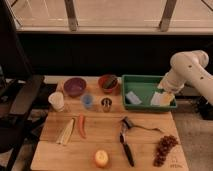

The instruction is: Place sponge in plastic cup

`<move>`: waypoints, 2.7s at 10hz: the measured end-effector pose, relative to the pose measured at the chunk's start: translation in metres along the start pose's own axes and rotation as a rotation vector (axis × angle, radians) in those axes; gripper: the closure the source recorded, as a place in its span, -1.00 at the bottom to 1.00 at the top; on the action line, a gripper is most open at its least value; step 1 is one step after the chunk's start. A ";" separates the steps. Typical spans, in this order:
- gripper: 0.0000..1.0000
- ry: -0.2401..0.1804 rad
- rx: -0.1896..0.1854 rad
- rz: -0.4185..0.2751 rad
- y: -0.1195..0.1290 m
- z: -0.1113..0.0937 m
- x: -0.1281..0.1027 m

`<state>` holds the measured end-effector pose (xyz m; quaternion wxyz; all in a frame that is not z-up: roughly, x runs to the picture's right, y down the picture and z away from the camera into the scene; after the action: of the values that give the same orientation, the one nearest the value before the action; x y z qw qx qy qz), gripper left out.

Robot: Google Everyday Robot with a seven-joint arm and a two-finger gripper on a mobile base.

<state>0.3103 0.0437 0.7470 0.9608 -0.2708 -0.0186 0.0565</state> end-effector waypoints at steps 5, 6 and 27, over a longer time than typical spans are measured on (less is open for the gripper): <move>-0.28 0.000 0.000 0.000 0.000 0.000 0.000; -0.28 0.000 0.000 0.000 0.000 0.000 0.000; -0.28 -0.128 -0.013 0.704 -0.082 0.053 -0.083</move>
<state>0.2320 -0.0085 0.8346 0.8775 -0.2626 0.0155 0.4010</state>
